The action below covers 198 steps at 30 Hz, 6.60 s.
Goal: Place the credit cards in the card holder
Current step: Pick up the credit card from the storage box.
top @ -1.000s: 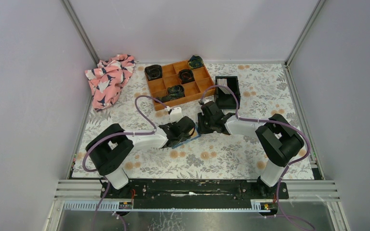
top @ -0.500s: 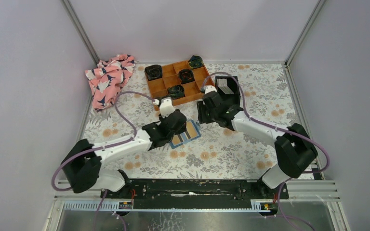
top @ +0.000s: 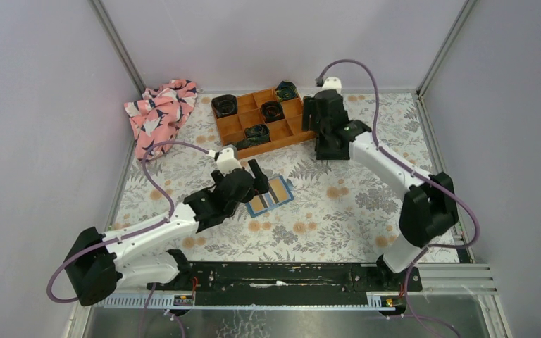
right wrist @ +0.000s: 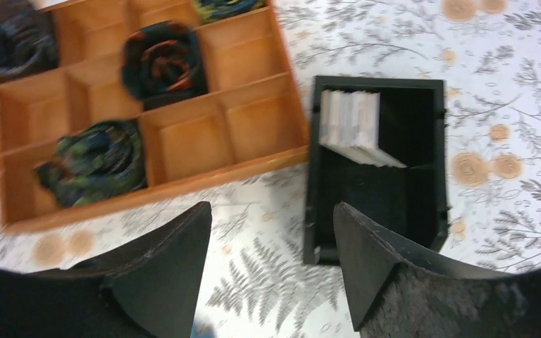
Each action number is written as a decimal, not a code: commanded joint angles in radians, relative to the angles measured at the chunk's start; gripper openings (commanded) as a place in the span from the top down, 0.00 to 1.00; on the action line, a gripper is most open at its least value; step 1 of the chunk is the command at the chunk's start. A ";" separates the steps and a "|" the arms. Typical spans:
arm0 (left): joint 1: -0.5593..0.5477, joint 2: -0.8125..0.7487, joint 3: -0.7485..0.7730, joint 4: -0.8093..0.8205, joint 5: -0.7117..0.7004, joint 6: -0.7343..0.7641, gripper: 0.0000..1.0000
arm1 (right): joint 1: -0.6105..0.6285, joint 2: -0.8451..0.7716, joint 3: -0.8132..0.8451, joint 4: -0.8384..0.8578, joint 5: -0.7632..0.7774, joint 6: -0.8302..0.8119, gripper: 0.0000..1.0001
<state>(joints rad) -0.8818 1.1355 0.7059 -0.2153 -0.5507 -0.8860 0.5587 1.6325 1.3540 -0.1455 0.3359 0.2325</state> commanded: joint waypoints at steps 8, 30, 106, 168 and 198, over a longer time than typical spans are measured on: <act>0.016 -0.019 -0.042 0.076 -0.051 0.007 0.00 | -0.238 0.233 0.185 -0.019 -0.139 0.033 0.28; 0.036 -0.011 -0.100 0.157 -0.056 0.009 0.10 | -0.359 0.507 0.333 -0.037 -0.294 0.094 0.38; 0.040 -0.229 -0.162 0.439 0.464 0.178 0.00 | 0.024 -0.471 -0.310 -0.193 -0.453 0.231 1.00; 0.029 -0.426 -0.452 0.633 0.577 -0.125 1.00 | 0.132 -0.904 -0.757 0.091 -0.712 0.488 0.50; -0.198 -0.098 -0.548 1.173 0.236 -0.393 1.00 | 0.138 -0.768 -1.048 0.635 -0.799 0.685 0.54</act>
<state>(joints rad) -1.0672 1.0058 0.1192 0.8482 -0.2741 -1.2682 0.6907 0.8650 0.3088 0.3843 -0.4232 0.8906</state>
